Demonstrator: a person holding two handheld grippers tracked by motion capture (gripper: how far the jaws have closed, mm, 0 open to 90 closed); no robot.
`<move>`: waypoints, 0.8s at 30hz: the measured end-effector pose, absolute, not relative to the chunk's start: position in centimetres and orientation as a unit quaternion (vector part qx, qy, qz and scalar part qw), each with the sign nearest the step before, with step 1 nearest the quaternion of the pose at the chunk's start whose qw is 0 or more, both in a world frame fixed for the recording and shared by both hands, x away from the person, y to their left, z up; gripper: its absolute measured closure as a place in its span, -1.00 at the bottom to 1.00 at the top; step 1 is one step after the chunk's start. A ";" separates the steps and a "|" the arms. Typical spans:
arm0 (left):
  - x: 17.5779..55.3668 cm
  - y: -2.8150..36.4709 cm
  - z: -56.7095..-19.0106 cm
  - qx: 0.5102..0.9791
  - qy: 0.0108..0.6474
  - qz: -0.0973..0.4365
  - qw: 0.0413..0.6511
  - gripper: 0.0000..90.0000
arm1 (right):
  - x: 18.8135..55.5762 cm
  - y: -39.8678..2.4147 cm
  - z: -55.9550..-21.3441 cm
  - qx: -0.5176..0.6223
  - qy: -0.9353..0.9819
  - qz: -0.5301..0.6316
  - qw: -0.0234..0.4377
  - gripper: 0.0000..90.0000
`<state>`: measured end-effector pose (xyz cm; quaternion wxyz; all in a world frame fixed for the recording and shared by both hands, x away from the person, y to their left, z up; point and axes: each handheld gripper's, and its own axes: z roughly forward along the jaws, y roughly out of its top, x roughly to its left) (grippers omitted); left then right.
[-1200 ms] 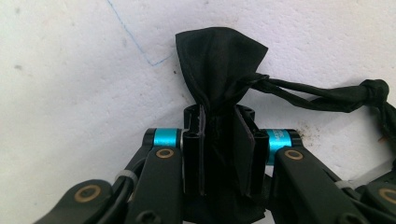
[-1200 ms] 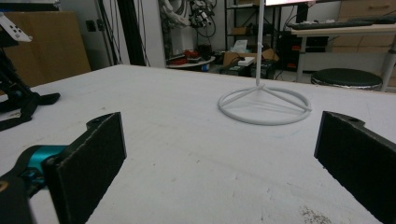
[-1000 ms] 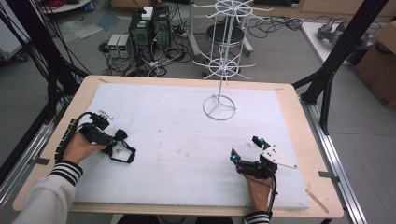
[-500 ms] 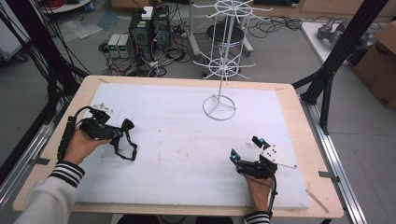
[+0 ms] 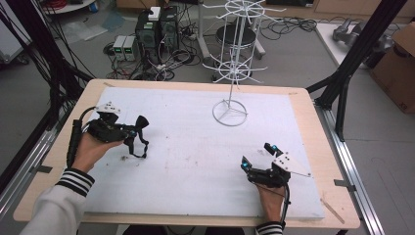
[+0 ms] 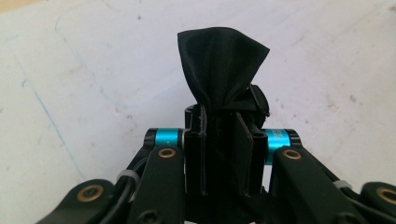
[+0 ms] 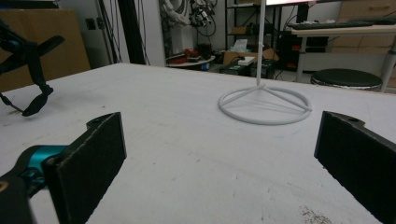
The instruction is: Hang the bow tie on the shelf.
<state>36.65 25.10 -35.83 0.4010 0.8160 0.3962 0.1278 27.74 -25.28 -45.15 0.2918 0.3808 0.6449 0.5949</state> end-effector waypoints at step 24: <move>36.3 19.7 -32.5 0.766 0.363 0.146 0.510 0.68 | 27.8 -25.2 -45.2 0.378 0.647 0.593 0.295 -0.98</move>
